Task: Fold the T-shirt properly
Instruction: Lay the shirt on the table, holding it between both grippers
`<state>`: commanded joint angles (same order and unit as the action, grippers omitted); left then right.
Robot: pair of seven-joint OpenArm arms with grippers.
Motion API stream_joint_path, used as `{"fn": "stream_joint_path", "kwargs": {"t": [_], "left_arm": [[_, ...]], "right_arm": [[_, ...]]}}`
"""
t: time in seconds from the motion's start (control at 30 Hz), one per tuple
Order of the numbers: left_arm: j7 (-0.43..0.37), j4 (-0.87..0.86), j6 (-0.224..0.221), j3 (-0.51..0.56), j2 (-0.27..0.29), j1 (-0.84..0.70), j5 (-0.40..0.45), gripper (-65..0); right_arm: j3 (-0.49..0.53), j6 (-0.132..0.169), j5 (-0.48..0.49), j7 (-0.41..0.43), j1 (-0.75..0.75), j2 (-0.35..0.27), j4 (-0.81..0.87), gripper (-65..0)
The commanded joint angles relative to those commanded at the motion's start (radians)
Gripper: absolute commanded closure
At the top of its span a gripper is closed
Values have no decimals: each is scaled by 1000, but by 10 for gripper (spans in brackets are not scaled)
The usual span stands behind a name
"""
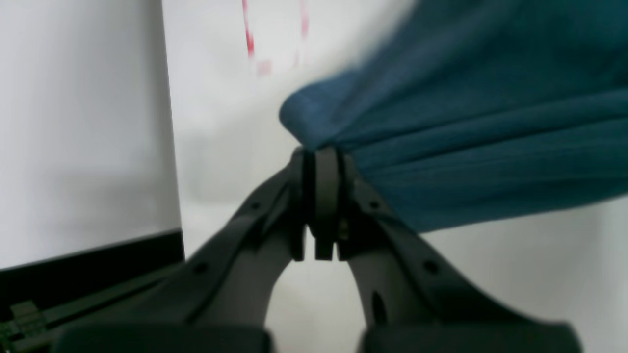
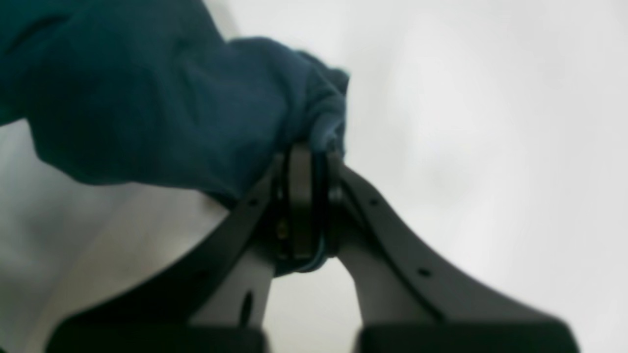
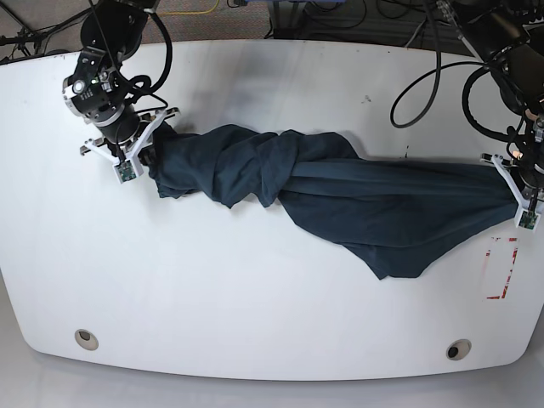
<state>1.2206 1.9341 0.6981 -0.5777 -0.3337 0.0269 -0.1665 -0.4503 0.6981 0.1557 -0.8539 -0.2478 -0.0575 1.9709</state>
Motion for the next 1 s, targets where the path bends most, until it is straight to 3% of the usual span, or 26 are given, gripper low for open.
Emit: {"fn": "stream_joint_path", "kwargs": {"t": [0.43, 1.0], "left_arm": [[-3, -11, 0, -35, -31, -130, -3, 0], [-3, -14, 0, -44, -29, -256, -3, 0]], "right_arm": [[0, 0, 0, 103, -64, 9, -155, 0], [2, 0, 0, 107, -68, 9, -157, 0]]}}
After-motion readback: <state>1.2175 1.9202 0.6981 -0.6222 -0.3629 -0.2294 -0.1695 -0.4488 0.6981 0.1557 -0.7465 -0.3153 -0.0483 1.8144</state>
